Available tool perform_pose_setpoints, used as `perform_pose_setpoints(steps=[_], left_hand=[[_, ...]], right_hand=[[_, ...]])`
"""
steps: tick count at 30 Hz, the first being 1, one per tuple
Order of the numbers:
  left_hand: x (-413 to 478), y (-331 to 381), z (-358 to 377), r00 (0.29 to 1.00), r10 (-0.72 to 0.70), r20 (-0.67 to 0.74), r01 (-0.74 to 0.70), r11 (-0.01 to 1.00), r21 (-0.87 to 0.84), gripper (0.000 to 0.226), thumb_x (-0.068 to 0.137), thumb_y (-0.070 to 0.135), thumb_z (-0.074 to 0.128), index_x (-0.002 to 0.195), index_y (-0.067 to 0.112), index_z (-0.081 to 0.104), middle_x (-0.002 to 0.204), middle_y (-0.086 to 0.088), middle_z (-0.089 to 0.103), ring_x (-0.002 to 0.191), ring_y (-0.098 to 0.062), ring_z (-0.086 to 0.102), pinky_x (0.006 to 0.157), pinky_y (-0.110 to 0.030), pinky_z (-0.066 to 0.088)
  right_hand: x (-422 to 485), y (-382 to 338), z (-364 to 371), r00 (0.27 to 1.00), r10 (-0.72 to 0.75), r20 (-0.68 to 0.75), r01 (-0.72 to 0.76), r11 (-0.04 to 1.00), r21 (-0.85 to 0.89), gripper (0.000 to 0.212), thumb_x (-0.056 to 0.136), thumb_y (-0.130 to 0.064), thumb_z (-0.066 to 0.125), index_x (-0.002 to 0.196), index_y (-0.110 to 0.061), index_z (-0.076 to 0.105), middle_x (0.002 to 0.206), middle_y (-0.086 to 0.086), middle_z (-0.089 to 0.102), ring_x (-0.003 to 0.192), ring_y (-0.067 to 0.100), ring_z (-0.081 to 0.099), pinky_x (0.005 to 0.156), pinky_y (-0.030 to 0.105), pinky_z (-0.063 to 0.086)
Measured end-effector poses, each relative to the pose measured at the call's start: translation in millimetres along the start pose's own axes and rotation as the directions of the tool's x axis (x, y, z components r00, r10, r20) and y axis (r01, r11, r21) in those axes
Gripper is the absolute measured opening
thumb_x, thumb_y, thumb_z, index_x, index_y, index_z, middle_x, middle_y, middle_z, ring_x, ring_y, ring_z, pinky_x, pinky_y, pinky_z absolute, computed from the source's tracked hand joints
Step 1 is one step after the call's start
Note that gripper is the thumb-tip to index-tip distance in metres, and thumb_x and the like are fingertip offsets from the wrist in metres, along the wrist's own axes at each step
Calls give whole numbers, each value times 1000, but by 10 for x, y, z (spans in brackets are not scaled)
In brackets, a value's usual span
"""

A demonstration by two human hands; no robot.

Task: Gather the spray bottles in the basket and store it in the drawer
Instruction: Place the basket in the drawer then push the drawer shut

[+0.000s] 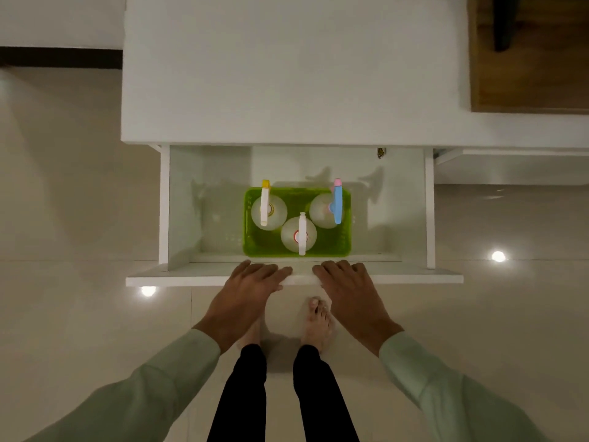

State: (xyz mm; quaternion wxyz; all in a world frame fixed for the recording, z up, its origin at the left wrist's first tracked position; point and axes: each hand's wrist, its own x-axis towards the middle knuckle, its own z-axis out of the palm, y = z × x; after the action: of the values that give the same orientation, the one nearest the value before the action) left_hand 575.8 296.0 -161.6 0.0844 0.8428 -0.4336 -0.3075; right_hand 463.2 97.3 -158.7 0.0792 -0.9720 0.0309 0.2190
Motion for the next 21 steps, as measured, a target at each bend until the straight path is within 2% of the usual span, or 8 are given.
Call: perform_pose_setpoints(steps=[2, 4, 6, 8, 11, 14, 17, 21], left_hand=[[110, -17, -89, 995, 5, -97, 5, 995, 100, 42, 97, 25, 57, 138, 25, 55, 145, -7, 55, 139, -29, 45, 119, -52, 28], [239, -24, -203, 973, 19, -228, 25, 982, 189, 46, 89, 30, 67, 134, 20, 60, 148, -13, 50, 142, -34, 40, 113, -61, 32], [364, -44, -310, 944, 34, -328, 35, 979, 203, 58, 86, 31, 69, 139, 17, 52, 156, -16, 38, 148, -35, 29, 114, -63, 28], [495, -79, -401, 921, 35, -388, 57, 973, 225, 69, 86, 32, 69, 147, 15, 42, 162, -17, 24, 151, -36, 17, 118, -62, 21], [696, -138, -561, 914, -2, -406, 117, 959, 258, 82, 90, 38, 65, 156, 14, 22, 165, -17, 7, 153, -36, 4, 121, -59, 13], [924, -199, -726, 892, -29, -452, 159, 954, 253, 94, 88, 42, 65, 158, 16, 8, 166, -15, 0, 153, -36, -1, 122, -59, 10], [1150, -272, -871, 891, -22, -453, 157, 952, 262, 96, 89, 42, 64, 158, 16, 3, 166, -14, -3, 153, -34, -4, 123, -57, 8], [1364, -390, -1025, 908, -12, -418, 123, 963, 240, 84, 96, 34, 57, 158, 15, 4, 166, -14, -1, 154, -32, -3, 123, -53, 12]], right_hand=[[109, 49, -43, 1000, 13, -13, -13, 1000, -10, 44, 76, -1, 72, 116, -16, 63, 104, 0, 66, 91, 24, 62, 75, 38, 50], [231, 116, -105, 998, 39, -49, -39, 999, -6, 50, 70, -1, 79, 116, -16, 65, 112, 3, 67, 100, 26, 64, 79, 39, 53], [371, 171, -167, 992, 70, -100, -69, 998, 14, 59, 67, 1, 79, 122, -15, 64, 126, 10, 63, 115, 30, 61, 89, 42, 54], [534, 230, -249, 983, 92, -161, -89, 996, 26, 74, 68, 4, 77, 135, -14, 54, 140, 18, 52, 131, 35, 50, 102, 47, 48], [773, 318, -407, 960, 105, -260, -114, 993, -19, 90, 74, 5, 75, 152, -14, 34, 158, 25, 31, 147, 40, 29, 115, 52, 37], [978, 427, -542, 934, 105, -342, -133, 989, -59, 100, 77, 5, 74, 159, -16, 21, 166, 25, 13, 154, 41, 12, 123, 55, 23], [1202, 536, -669, 909, 88, -407, -123, 991, -59, 107, 79, 7, 72, 161, -20, 10, 168, 21, 2, 156, 39, 1, 125, 57, 13], [1486, 641, -782, 917, 80, -391, -118, 990, -73, 102, 84, 7, 66, 161, -19, 5, 169, 19, 1, 156, 37, 0, 125, 58, 13]])
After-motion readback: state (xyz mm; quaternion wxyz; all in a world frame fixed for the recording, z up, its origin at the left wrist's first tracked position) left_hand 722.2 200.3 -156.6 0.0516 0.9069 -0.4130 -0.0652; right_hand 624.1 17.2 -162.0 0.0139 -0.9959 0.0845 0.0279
